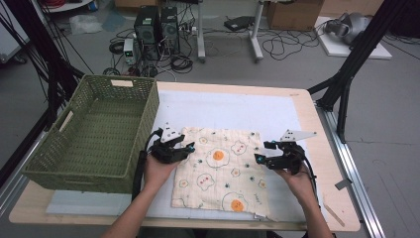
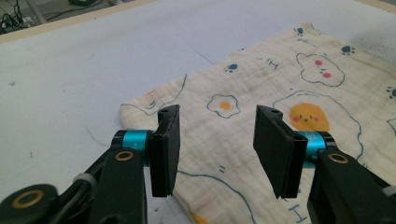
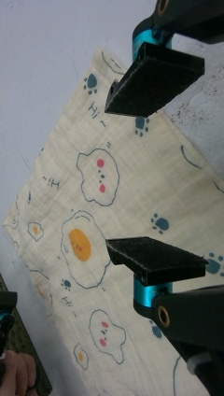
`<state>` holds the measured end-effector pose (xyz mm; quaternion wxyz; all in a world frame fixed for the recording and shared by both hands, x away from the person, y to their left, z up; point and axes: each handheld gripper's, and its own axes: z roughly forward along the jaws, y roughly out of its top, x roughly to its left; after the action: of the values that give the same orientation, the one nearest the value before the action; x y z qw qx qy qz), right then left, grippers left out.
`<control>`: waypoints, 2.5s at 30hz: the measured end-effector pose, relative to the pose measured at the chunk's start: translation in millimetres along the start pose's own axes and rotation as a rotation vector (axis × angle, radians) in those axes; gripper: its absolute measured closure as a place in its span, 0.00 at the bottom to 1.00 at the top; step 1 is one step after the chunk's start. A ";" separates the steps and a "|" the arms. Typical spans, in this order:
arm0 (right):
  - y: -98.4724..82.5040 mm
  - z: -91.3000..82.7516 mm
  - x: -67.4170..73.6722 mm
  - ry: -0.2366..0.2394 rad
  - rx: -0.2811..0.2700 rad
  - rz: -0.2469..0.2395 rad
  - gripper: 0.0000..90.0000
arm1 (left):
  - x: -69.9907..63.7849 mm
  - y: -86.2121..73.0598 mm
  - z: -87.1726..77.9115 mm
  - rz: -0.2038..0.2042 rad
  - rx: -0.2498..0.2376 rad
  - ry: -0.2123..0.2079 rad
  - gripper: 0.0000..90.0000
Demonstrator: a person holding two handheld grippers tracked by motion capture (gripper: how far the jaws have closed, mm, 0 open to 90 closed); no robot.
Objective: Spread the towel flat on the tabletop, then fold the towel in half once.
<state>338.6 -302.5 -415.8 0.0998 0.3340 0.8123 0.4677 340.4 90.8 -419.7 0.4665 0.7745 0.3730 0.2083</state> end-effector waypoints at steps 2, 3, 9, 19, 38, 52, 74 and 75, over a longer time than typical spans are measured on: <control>0.5 0.8 1.2 0.002 0.000 -0.005 0.31 | 0.1 -0.1 0.0 0.000 0.002 0.000 0.57; 0.6 1.3 2.1 0.001 0.002 -0.008 0.31 | 0.2 -0.2 0.2 -0.002 0.004 -0.002 0.57; 1.3 3.7 4.5 -0.001 0.008 -0.026 0.31 | -0.4 -0.2 0.6 0.003 0.006 -0.005 0.56; 2.0 4.1 6.5 -0.001 0.007 -0.034 0.31 | -1.7 -0.4 2.1 0.002 0.009 -0.009 0.55; 8.1 7.0 -5.0 -0.009 0.028 -0.030 0.35 | 8.8 -0.6 8.4 -0.014 0.010 0.038 0.61; 20.9 39.8 -34.2 -0.069 0.123 0.001 0.47 | 20.5 -7.0 42.8 -0.054 0.112 0.084 0.66; 12.5 56.1 -43.6 -0.148 0.180 0.027 0.95 | 23.3 -9.0 47.2 -0.079 0.140 0.145 0.99; 12.0 55.6 -44.6 -0.137 0.176 0.039 0.95 | 23.7 -9.0 46.2 -0.076 0.143 0.142 0.99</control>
<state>404.1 -288.3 -442.8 0.1162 0.3885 0.8348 0.3724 383.0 85.5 -450.3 0.3902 0.7745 0.4478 0.2177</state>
